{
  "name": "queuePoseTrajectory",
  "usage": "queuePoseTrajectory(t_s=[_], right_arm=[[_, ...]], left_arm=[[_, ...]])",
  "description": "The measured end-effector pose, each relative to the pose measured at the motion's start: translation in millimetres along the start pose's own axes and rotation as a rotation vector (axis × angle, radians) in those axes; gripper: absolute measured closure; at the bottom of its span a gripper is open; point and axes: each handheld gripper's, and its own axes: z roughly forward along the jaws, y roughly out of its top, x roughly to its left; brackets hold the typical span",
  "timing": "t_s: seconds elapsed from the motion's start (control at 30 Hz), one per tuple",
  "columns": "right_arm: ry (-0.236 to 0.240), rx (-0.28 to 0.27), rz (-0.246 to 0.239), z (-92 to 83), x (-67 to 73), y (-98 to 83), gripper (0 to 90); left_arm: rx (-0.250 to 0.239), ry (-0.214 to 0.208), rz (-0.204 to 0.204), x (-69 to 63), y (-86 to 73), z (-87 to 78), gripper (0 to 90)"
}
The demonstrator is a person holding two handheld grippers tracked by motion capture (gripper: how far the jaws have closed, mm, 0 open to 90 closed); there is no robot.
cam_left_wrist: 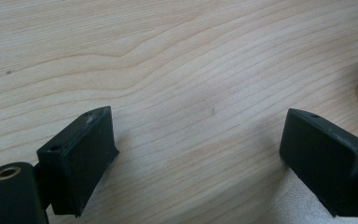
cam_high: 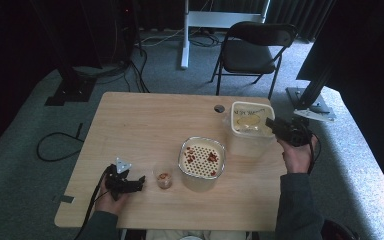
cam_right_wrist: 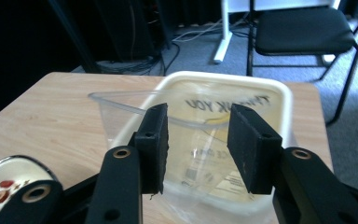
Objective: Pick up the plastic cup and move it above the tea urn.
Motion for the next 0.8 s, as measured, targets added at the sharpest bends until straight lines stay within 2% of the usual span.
queuePoseTrajectory(t_s=[0.13, 0.23, 0.27, 0.37, 0.5, 0.53, 0.6, 0.7, 0.8], right_arm=[[-0.080, -0.022, -0.031, -2.4, 1.6, -1.6, 45.2], [-0.071, -0.015, -0.031, -3.6, -3.8, -3.3, 43.3], [-0.044, 0.026, -0.043, -0.6, -8.9, -5.0, 35.8], [-0.037, 0.061, -0.084, 6.7, -10.3, -6.8, 34.7], [-0.023, 0.038, -0.120, 12.8, -4.8, -3.8, 42.9], [-0.033, 0.029, -0.135, 13.1, -1.5, -2.3, 45.0], [-0.035, 0.006, -0.147, 12.3, 3.8, 1.9, 52.9], [-0.053, -0.028, -0.120, 9.4, 5.3, 10.6, 62.6], [-0.080, -0.038, -0.075, 8.1, 0.6, 16.6, 63.3]], left_arm=[[0.001, -0.001, 0.001, 0.1, 0.0, -0.1, 11.0], [0.001, -0.001, 0.000, 0.1, 0.0, -0.1, 10.9], [0.002, 0.000, 0.002, 0.1, 0.0, -0.1, 10.9], [0.002, 0.000, 0.002, 0.1, 0.0, -0.1, 10.9], [0.001, 0.000, 0.001, 0.1, 0.1, 0.0, 10.9], [0.000, 0.000, 0.001, 0.1, 0.1, 0.1, 10.9], [0.001, 0.001, 0.000, 0.0, 0.1, 0.1, 10.9], [0.000, 0.001, -0.001, 0.0, 0.1, 0.1, 10.9], [0.000, 0.001, -0.001, 0.0, 0.1, 0.1, 10.9]])
